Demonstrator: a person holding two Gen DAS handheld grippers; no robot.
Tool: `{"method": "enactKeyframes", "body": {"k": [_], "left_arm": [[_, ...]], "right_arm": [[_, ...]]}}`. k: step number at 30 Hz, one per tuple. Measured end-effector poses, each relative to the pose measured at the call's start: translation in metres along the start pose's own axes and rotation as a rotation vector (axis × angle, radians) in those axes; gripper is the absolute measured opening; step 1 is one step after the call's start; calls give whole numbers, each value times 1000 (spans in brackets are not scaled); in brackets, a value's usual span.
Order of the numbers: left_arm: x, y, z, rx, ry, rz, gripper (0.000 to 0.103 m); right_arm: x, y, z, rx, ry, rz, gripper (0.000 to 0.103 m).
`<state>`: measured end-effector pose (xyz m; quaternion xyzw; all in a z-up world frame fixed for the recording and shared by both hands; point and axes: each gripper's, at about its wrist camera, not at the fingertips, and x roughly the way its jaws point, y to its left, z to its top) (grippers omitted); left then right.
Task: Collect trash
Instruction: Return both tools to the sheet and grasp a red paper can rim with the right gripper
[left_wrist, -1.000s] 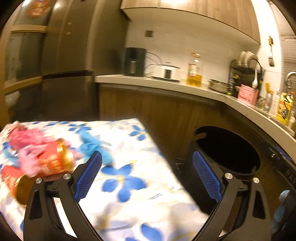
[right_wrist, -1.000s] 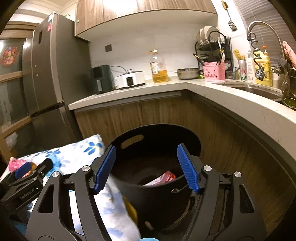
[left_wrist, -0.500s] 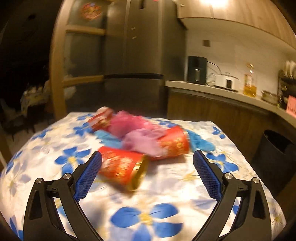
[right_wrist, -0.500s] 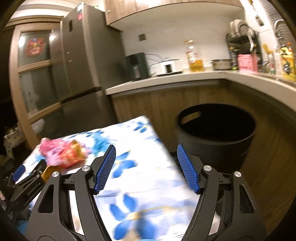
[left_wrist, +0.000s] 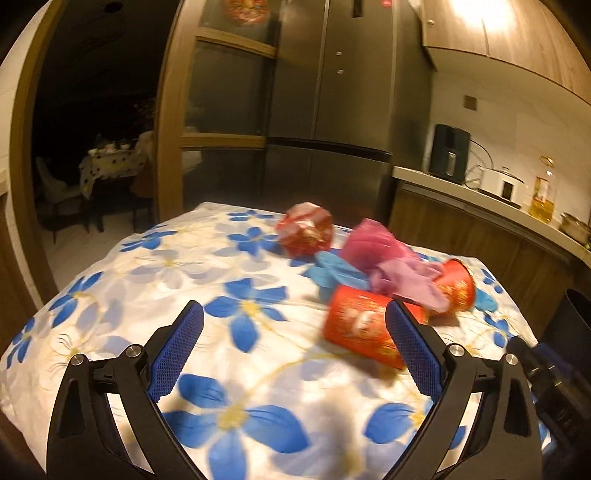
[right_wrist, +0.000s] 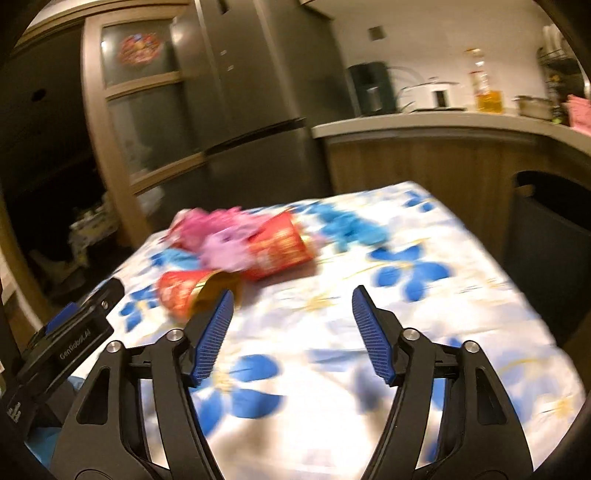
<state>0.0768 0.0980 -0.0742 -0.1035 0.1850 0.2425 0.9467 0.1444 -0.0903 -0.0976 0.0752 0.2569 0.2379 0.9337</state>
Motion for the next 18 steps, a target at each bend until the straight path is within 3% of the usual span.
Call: {"method": "enactKeyframes", "body": {"k": [4,9,18], "left_arm": [[1,15,4,-24,-3,21,94],[4,26,6,-44,-1,34,94],[13,33,6,-50,13,35,94]], "right_arm": [[25,26,-4,-18,58,91,57],[50,43,-7,-22,119,150,41],[62,54,-8,-44,151,210,15]]}}
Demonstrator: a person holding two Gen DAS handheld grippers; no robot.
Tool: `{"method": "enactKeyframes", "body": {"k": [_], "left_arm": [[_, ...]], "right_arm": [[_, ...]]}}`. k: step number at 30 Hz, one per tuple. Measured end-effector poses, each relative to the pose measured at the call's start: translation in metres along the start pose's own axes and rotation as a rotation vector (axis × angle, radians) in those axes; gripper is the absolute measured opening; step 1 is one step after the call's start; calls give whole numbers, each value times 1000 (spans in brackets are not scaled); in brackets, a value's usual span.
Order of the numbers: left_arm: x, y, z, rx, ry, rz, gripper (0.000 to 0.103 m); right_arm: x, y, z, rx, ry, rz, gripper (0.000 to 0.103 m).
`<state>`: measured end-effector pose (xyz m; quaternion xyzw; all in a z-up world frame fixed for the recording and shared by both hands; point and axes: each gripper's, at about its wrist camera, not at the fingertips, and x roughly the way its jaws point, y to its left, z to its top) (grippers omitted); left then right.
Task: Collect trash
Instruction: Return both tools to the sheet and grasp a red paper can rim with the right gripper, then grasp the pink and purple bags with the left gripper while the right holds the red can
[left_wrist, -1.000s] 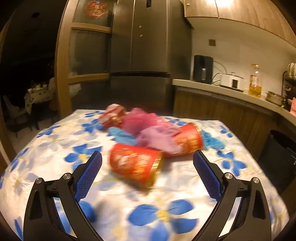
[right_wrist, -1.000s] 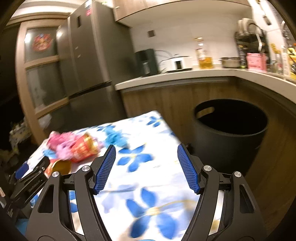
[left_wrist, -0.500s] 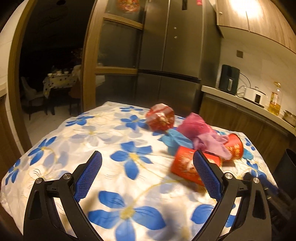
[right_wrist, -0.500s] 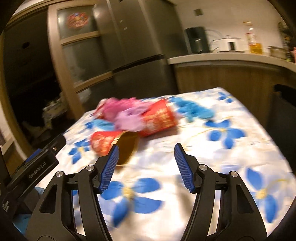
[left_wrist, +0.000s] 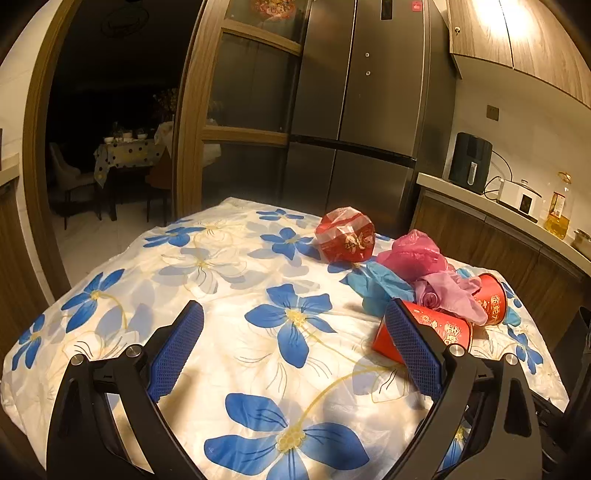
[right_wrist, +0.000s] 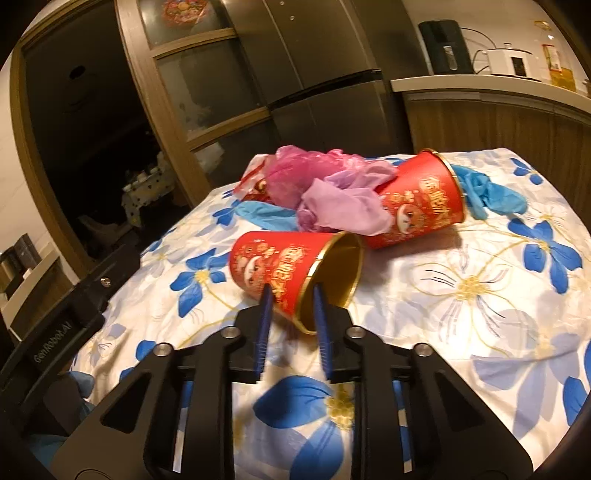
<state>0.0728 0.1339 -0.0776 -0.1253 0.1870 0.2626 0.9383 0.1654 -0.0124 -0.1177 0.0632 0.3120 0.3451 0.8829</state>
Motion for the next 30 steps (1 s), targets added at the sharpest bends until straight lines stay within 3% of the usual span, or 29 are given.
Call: {"method": "enactKeyframes", "body": {"k": [6,15,21,29,30], "left_arm": [[2,-1,0,1,7,-7,94],[6,-13,0,0,20,-60,94],[26,-58,-1,2,88,-178,94],[58,-110,-2,48,121,-211,89],[62,-114,-1,53,126,-210,85]], "right_arm": [[-11,13,-3,-81,-26,18,3],[-63,-1,-20,-123,-69,-15,3],[-96,-38,-16,-36,-134,-106,3],[-116,-64,-13,-3,-180,-162,3],[-116,-66,-13,-1,-183,-164,3]]}}
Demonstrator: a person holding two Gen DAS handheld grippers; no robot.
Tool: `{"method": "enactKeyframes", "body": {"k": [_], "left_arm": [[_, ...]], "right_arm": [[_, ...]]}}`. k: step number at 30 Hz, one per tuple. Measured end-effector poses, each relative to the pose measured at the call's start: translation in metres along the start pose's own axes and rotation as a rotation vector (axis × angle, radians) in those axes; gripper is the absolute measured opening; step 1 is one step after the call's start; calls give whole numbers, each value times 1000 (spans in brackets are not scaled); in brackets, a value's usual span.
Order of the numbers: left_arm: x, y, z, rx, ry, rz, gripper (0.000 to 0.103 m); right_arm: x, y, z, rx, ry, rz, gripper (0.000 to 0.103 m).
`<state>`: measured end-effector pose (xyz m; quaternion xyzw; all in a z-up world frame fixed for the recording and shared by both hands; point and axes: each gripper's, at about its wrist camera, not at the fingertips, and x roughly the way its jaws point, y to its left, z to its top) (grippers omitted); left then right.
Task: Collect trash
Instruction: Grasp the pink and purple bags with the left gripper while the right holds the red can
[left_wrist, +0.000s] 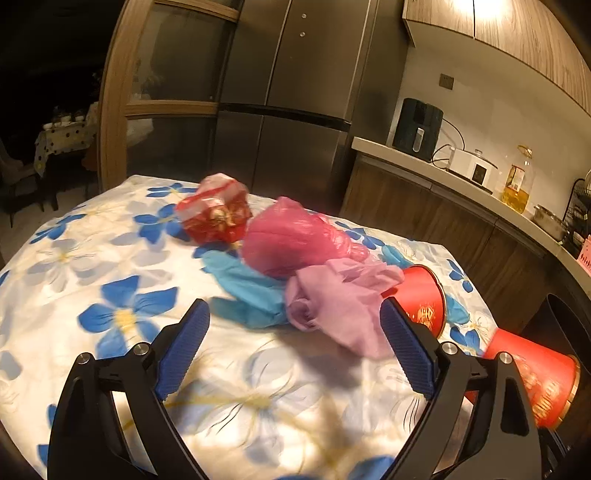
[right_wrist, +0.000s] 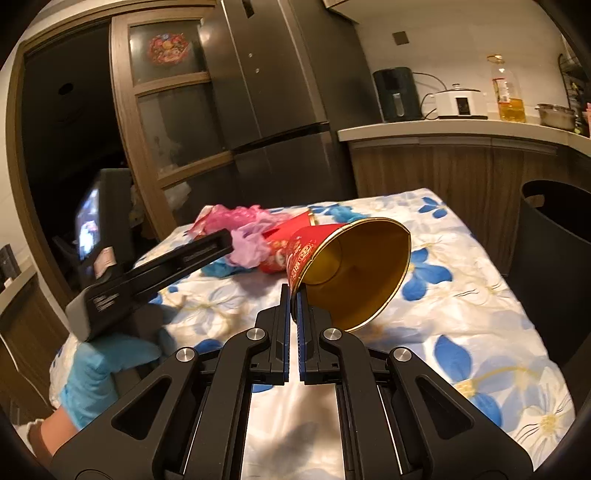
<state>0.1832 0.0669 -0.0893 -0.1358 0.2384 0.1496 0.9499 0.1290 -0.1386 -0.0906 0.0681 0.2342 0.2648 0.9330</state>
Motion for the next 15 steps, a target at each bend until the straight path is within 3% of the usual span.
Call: {"method": "enactKeyframes", "body": {"k": [4,7,9,11,15], "left_arm": [[21,-10,4,19,54,-9,68],[31,-15,3,36,91,-24,49],[32,-15,1,42,99,-36,26],[31,-14,0,41,104,-39,10],[23,-7,-3,25,104,-72,1]], "right_arm": [[1,-9,1,15,-8,-10,3],[1,-13,2,23,-10,-16,3],[1,-14,2,26,-11,-21,3],[1,-16,2,29,-11,-23,3],[-1,-16,2,32,-17,-22,3]]}}
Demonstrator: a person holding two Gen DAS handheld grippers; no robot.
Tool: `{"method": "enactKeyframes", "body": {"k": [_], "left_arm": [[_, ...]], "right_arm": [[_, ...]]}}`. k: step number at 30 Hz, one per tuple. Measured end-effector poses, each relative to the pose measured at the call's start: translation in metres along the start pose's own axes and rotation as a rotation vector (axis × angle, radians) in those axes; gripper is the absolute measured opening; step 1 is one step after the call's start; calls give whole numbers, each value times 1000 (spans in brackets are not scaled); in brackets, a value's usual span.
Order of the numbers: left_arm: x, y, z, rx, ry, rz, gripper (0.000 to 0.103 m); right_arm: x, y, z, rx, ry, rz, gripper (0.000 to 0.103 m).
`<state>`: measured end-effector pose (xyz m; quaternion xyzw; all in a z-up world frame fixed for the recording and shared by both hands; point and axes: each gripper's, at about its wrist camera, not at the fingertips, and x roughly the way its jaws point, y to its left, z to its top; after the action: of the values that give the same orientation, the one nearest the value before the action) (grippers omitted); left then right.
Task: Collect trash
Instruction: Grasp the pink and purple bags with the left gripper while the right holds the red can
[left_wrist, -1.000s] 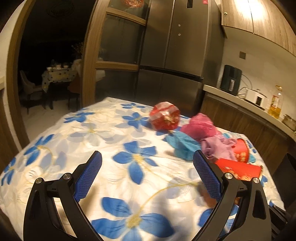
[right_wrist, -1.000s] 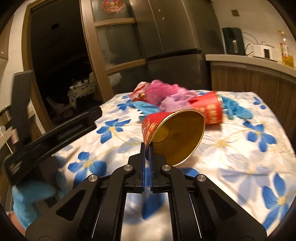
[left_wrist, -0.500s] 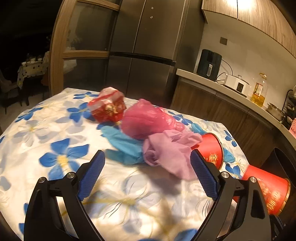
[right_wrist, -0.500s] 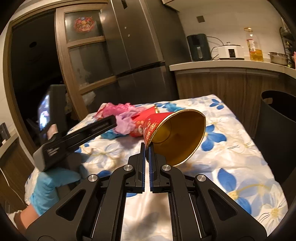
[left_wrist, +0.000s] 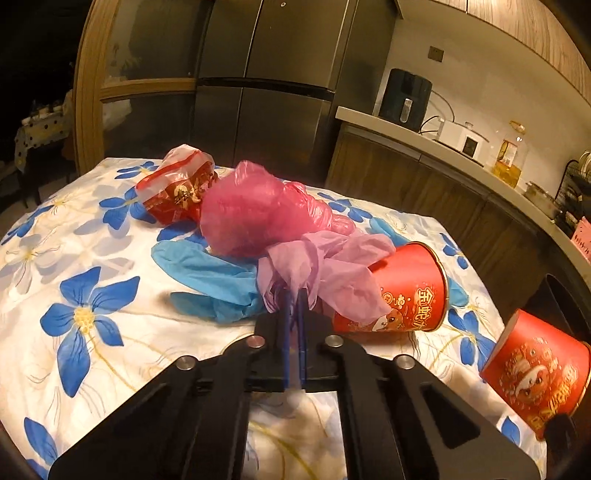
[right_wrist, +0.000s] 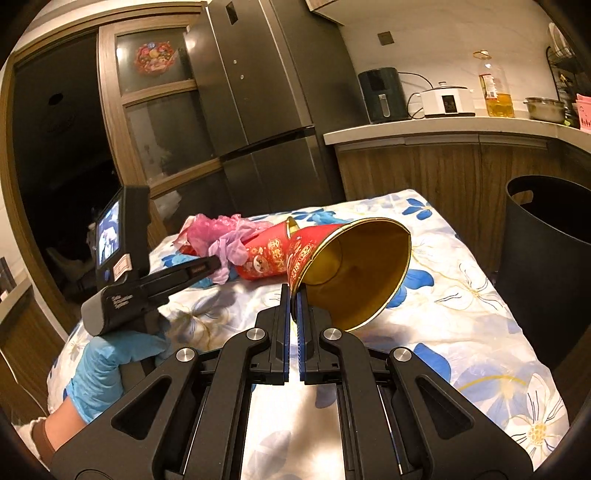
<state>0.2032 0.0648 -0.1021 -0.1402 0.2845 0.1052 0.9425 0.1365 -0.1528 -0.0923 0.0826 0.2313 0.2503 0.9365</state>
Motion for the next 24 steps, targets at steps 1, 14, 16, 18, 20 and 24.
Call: {"method": "enactKeyframes", "body": {"k": [1,14,16,18,20,24], "left_arm": [[-4,2,-1,-4,-5,-11,1],[-80,31,-11,-29,-91,-79,0],[-89,31,-10,-19,-108,-82,0],[-98,26,-8,-5,-123,-95,0],[-104,19,-7,7,-135,-108,0],[-111,1,-5,42,-152,-142,0]], "right_arm": [[0,0,0,0,-1,1,3],[-22,4,3,-4,-36,10,3],[-25,4,3,1,-41,10,3],[-28,3,5,2,-46,9,3],[-33,3,6,1,-56,7,3],[-45,-2,9,1,-77,-14,3]]}}
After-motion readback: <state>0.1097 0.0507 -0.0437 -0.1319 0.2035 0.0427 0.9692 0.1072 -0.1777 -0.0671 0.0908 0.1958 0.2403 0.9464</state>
